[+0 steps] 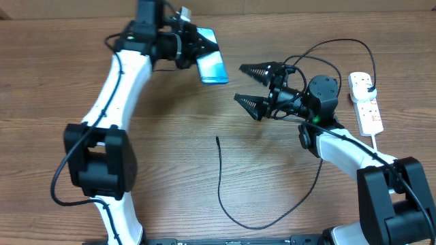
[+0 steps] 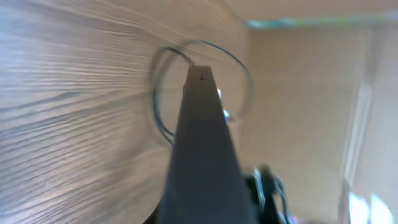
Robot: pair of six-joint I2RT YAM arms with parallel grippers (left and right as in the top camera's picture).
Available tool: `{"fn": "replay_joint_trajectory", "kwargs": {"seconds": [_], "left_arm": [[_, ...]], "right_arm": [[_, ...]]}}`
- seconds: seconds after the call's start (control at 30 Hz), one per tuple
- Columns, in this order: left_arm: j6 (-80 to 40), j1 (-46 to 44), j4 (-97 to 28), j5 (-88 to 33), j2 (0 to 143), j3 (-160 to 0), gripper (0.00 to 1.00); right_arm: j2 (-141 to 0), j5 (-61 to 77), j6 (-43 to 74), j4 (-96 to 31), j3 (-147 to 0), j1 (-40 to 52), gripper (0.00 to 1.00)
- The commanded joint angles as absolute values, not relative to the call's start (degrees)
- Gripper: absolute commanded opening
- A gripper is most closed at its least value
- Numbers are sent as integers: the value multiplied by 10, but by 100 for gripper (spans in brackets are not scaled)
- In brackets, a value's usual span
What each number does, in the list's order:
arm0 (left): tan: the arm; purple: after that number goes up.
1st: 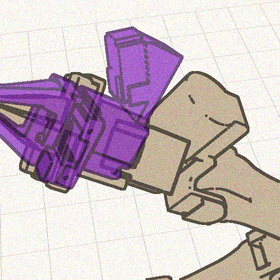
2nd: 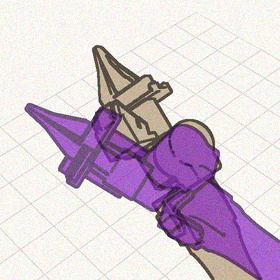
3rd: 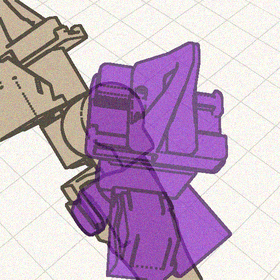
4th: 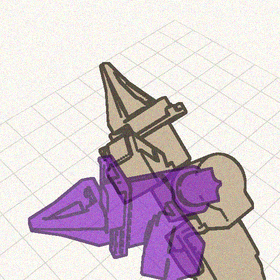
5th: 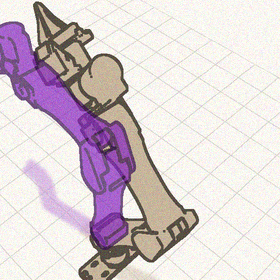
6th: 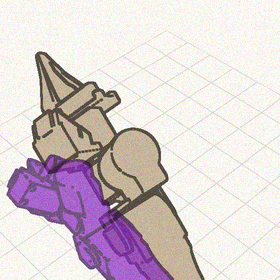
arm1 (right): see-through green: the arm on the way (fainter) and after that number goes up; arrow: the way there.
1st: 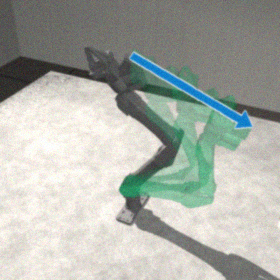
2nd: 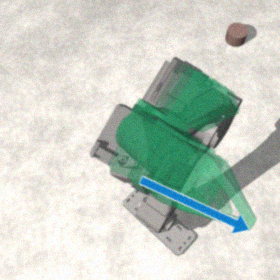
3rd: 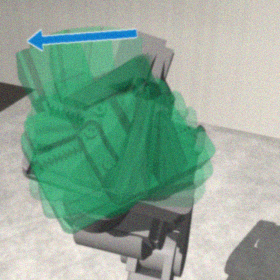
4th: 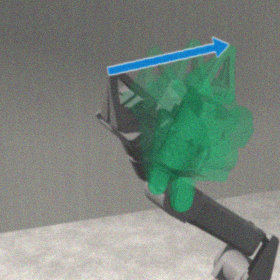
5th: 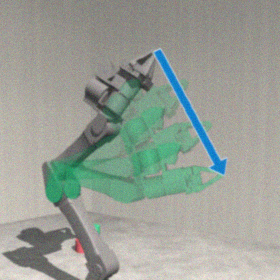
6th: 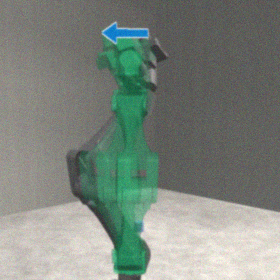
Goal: Plug charger to phone and switch on socket
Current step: 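Open the right gripper and carry the phone up-left with left gripper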
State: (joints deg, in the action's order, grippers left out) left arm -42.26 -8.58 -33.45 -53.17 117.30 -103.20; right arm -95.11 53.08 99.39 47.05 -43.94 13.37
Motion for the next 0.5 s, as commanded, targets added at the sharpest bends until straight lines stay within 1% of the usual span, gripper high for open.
{"fn": "replay_joint_trajectory", "kwargs": {"seconds": [0.0,0.1,0.17,0.33,0.47], "left_arm": [[-287,-53,-339,-755,1172,-1033,4],[-282,-28,-372,-792,1172,-1033,4],[-275,-14,-403,-795,1172,-1033,4],[-152,24,-498,-795,1172,-1033,4],[-81,50,-548,-795,1172,-1033,4]], "right_arm": [[-945,582,893,475,-456,163,100],[-945,577,860,475,-456,191,100],[-945,561,837,467,-456,211,100],[-945,534,788,448,-456,252,100],[-945,534,745,416,-456,265,100]]}}
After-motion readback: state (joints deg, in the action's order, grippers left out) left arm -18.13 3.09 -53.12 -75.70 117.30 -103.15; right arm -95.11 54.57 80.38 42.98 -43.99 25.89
